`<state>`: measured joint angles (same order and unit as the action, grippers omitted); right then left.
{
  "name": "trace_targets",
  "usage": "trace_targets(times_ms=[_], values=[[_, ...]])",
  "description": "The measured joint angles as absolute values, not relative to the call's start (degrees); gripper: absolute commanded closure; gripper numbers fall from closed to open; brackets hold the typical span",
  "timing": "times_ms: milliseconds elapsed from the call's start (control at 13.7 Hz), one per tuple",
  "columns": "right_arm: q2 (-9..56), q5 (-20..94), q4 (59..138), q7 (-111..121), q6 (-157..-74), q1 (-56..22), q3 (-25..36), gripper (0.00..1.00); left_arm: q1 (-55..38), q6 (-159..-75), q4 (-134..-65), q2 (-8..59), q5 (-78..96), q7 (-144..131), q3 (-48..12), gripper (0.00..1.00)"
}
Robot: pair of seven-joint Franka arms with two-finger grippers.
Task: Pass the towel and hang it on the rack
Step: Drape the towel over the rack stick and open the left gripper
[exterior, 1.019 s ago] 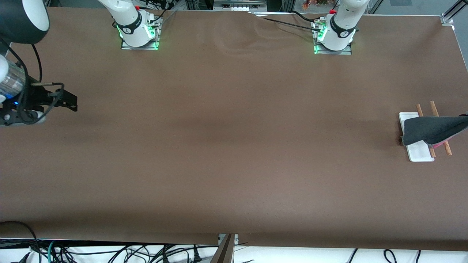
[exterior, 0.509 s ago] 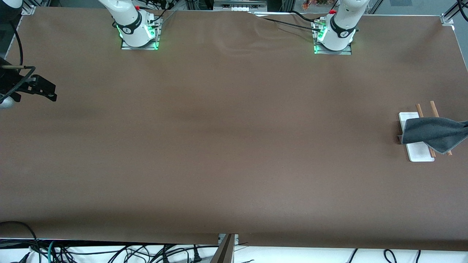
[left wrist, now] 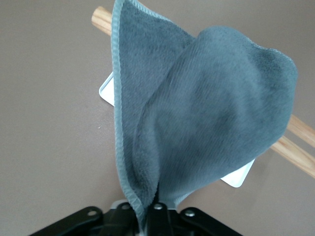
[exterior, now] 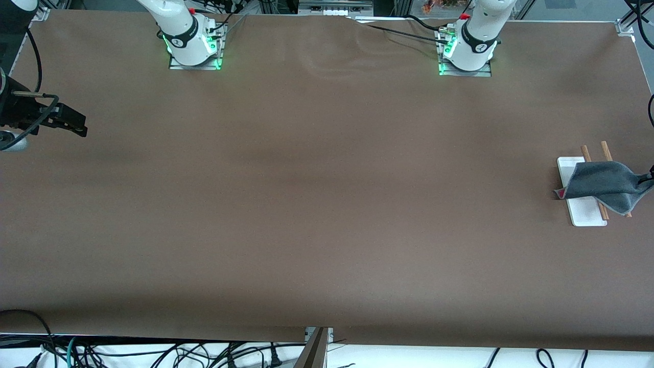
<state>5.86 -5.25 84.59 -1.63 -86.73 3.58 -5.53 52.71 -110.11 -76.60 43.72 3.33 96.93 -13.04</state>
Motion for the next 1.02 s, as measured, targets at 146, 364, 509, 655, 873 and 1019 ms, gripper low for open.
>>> trace_targets(times_ms=[146, 364, 509, 655, 873, 1019], values=[[6.0, -5.2, 84.6, -1.6, -86.7, 3.6, -5.6, 0.0, 52.7, -110.1, -76.6, 44.0, 3.3, 96.9, -13.0, 0.0], [6.2, -5.2, 84.6, -1.7, -86.8, 3.6, -5.6, 0.0, 53.0, -110.3, -76.4, 44.6, 3.3, 96.9, -12.7, 0.0], [6.2, -5.2, 84.6, -1.7, -86.8, 3.6, -5.7, 0.0, 53.4, -110.5, -75.9, 44.7, 3.3, 96.9, -12.7, 0.0], [6.2, -5.2, 84.6, -1.7, -86.8, 3.6, -5.7, 0.0, 53.5, -110.7, -73.9, 44.7, 3.3, 96.9, -12.7, 0.0], [6.2, -5.2, 84.6, -1.7, -86.8, 3.6, -5.7, 0.0, 53.2, -110.6, -70.1, 44.1, 3.3, 96.9, -13.2, 0.0], [6.2, -5.2, 84.6, -1.7, -86.8, 3.6, -5.7, 0.0, 52.7, -109.2, -69.1, 42.4, 3.3, 95.9, -13.9, 0.0]])
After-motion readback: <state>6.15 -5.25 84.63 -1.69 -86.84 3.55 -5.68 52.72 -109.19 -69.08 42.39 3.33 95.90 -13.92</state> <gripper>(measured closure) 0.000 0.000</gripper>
